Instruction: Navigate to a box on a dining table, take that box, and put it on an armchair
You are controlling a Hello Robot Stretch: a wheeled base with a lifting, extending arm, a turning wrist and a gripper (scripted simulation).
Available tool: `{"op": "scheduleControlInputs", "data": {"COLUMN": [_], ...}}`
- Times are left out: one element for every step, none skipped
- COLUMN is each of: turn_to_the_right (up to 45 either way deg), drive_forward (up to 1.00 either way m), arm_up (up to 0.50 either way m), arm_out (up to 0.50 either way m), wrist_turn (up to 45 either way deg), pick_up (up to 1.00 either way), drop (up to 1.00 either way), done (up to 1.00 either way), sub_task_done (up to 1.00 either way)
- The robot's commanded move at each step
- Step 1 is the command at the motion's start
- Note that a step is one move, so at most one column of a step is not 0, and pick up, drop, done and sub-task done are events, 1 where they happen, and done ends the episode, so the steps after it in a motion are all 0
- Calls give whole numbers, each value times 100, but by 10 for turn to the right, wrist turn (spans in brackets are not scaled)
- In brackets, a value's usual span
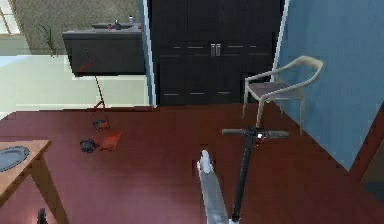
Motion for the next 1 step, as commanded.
{"op": "scheduleControlInputs", "data": {"turn_to_the_right": [0], "drive_forward": [40], "arm_up": [0], "arm_out": [0], "wrist_turn": [0], "pick_up": [0], "drop": [0], "done": [0], "sub_task_done": [0]}}
